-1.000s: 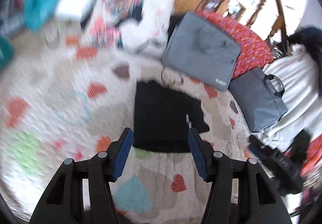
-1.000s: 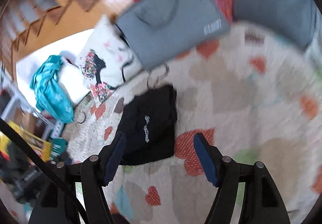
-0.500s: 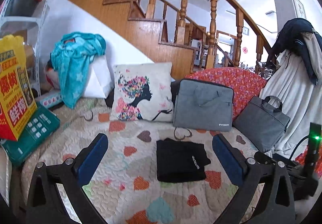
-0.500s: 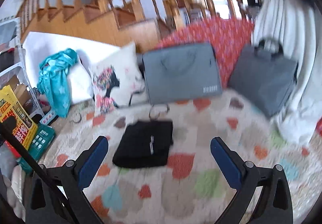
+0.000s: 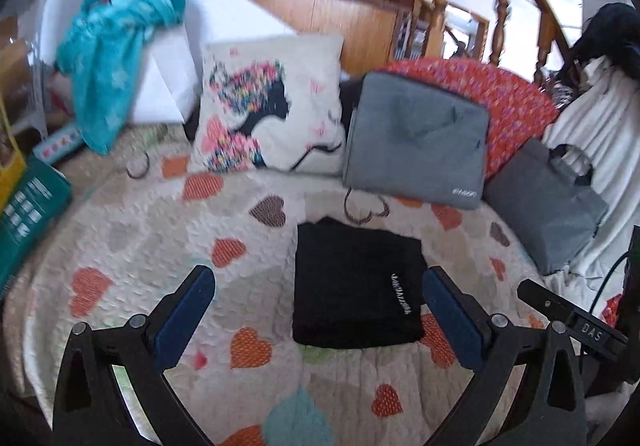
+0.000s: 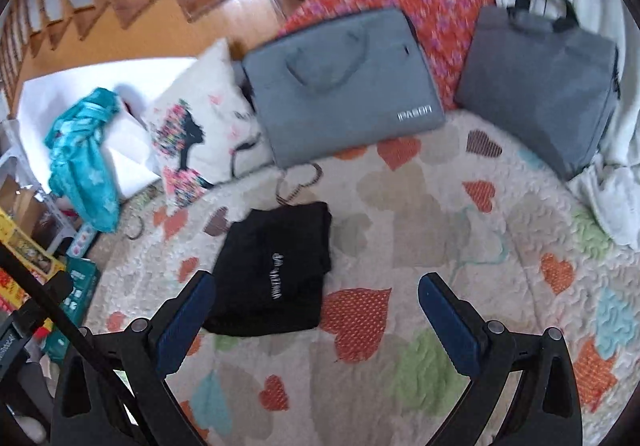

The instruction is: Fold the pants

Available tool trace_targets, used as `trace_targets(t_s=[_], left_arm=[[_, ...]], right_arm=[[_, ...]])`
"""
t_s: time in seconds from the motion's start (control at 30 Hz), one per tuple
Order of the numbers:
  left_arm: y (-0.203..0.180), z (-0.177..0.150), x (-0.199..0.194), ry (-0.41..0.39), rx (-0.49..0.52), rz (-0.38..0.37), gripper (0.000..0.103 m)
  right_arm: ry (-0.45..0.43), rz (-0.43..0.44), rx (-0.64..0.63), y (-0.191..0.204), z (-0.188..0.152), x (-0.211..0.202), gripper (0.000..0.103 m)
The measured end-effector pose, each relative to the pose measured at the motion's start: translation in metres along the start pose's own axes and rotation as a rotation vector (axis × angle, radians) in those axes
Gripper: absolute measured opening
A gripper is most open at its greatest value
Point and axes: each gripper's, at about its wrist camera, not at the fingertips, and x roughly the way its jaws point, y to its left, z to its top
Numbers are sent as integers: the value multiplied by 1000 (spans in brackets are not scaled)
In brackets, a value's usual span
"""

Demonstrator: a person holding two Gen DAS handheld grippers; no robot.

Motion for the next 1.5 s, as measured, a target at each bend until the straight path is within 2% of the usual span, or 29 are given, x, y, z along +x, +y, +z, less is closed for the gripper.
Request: trace_targets(t_s=[0.17, 0.3, 0.33, 0.47, 0.57, 0.63, 0.7, 0.77, 0.97, 1.07, 1.13, 1.3, 1.43, 1.5], left_arm=[[5, -1, 71, 101, -33, 17, 103], [12, -14, 131, 246, -39, 92, 103], [14, -24, 149, 307, -33, 120, 103], [14, -61, 180, 434, 42, 182, 103], [4, -79, 191, 487, 118, 183, 103], [2, -81, 185, 469, 112, 166, 103], [6, -79, 172, 436, 47, 100, 103], [8, -74, 159, 383, 22, 86, 103], [8, -52, 109, 133, 2, 107, 103], [10, -43, 90, 18, -14, 142, 103], [14, -37, 83, -23, -23, 174, 103], [24, -33, 86, 13, -23, 295, 103], [29, -36, 91, 55, -50, 277, 103], [30, -36, 95, 57, -48, 300, 103]], right_arm=[[48, -25, 13, 2, 11, 52, 103], [95, -48, 17, 7, 12, 94, 103], [106, -47, 19, 7, 11, 101, 103], [123, -50, 22, 1, 0, 123, 103], [176, -58, 34, -8, -10, 137, 103], [190, -40, 60, -11, -12, 139, 103], [168, -43, 56, -11, -13, 133, 103], [138, -52, 59, -12, -14, 126, 103], [92, -71, 89, -19, -17, 109, 103], [73, -88, 39, -11, -18, 106, 103], [65, -90, -1, -3, -20, 105, 103], [68, -75, -86, 18, -28, 108, 103], [96, -61, -125, 28, -35, 116, 103], [113, -57, -134, 30, -38, 120, 103]])
